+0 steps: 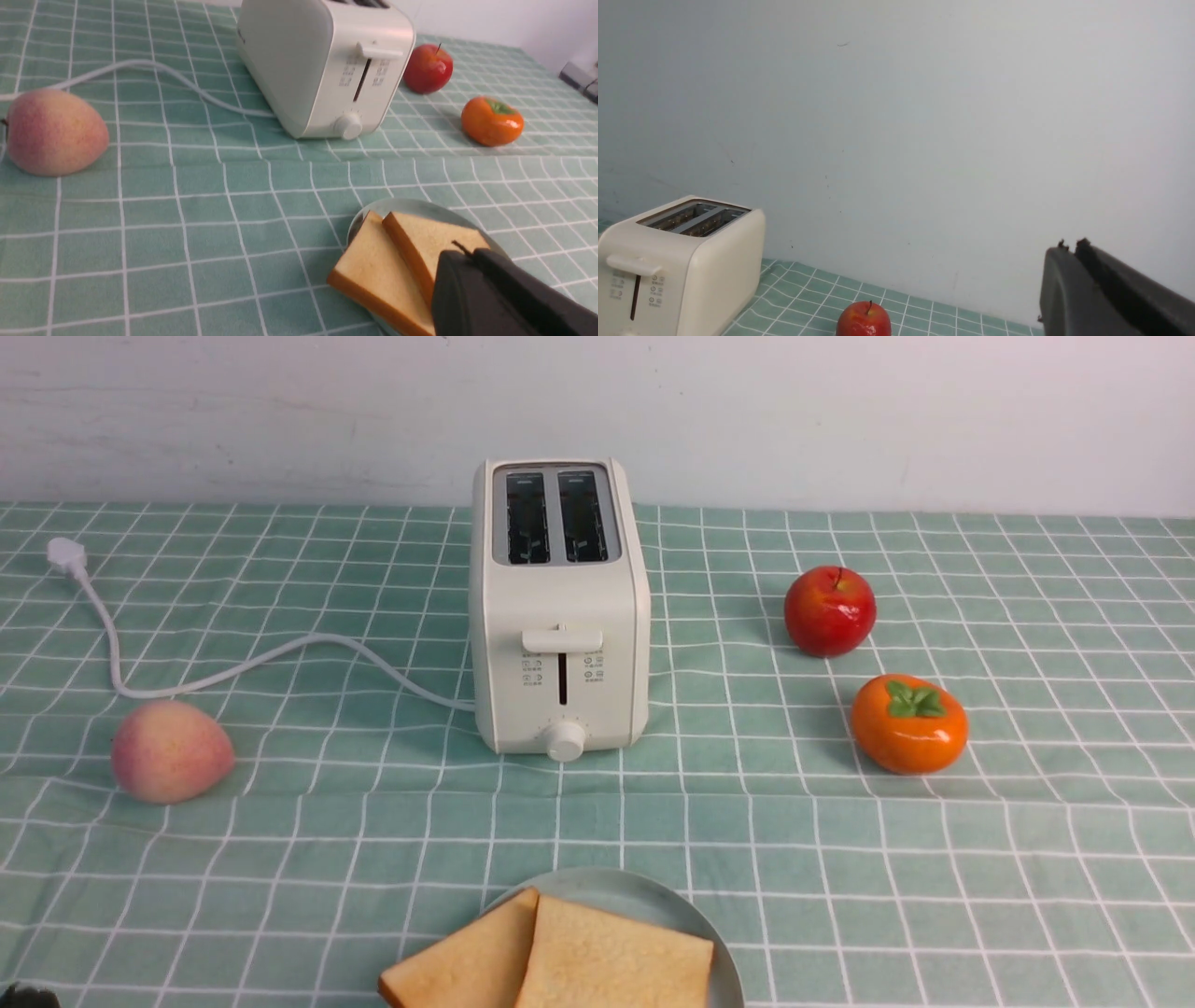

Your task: Take toasted bread from bread machine on blue coffee table place on plate.

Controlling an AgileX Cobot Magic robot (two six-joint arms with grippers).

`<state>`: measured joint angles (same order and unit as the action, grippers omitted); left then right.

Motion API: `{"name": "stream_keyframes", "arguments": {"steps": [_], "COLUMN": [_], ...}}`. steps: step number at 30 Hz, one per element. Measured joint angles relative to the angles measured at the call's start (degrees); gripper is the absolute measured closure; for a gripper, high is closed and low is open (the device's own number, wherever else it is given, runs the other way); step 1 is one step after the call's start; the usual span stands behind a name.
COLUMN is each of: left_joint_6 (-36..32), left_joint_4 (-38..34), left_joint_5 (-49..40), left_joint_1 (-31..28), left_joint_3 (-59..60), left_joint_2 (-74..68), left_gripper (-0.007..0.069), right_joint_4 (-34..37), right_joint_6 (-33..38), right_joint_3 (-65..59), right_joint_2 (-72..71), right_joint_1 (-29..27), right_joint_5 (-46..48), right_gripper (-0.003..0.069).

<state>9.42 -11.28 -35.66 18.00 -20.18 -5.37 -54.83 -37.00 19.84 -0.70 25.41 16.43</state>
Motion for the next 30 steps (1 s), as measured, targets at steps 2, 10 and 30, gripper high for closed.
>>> {"name": "stream_keyframes", "arguments": {"steps": [2, 10, 30], "left_joint_6": [-0.62, -1.54, -0.09], "left_joint_4": [0.83, 3.64, 5.5], "left_joint_5": [-1.0, 3.94, 13.89], "left_joint_1": [0.0, -0.16, -15.77], "left_joint_3": [0.26, 0.79, 21.87], "left_joint_2": [0.0, 0.48, 5.98], "left_gripper": [0.0638, 0.0638, 0.0623], "right_joint_4": [-0.14, -0.29, -0.35], "right_joint_6": [0.0, 0.0, 0.0], "right_joint_3": [0.0, 0.0, 0.0], "right_joint_2": [0.0, -0.06, -0.06], "right_joint_1": [0.0, 0.0, 0.0], "right_joint_5": [-0.06, -0.18, -0.28], "right_gripper": [0.0636, 0.063, 0.0622]}}
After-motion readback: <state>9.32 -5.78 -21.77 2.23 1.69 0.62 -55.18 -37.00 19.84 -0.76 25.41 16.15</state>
